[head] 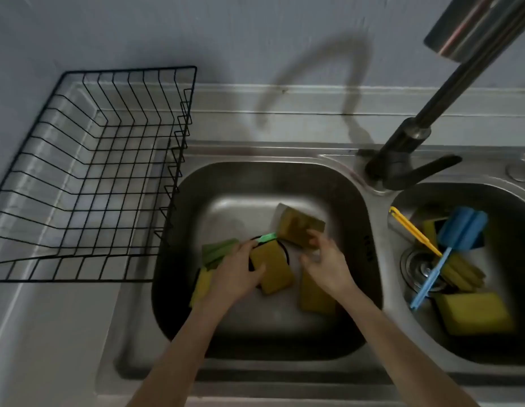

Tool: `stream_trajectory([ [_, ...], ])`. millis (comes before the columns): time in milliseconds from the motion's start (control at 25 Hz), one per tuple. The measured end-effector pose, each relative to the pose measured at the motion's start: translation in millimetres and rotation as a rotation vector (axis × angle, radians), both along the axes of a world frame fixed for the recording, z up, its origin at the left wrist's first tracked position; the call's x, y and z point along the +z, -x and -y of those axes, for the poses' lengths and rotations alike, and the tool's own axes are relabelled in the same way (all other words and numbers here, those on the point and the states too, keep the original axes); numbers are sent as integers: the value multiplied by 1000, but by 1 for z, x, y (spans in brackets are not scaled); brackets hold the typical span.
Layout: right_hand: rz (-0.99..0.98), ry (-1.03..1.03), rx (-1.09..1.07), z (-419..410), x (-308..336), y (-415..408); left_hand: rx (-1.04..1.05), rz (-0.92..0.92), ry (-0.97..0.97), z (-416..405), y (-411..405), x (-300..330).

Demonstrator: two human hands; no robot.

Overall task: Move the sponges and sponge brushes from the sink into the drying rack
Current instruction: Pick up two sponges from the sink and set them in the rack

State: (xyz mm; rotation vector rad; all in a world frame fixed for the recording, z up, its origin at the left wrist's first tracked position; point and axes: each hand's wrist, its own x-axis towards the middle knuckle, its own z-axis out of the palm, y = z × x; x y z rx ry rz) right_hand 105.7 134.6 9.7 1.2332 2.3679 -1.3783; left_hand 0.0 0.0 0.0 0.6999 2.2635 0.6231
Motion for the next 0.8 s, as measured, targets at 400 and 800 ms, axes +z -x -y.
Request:
stream_trajectory([
  [400,382,1,-78,3,-51,-12,226,267,138,-7,-19,-65],
  [800,347,104,-116,6,-48,-9,474,465,61,-14,-25,-62],
])
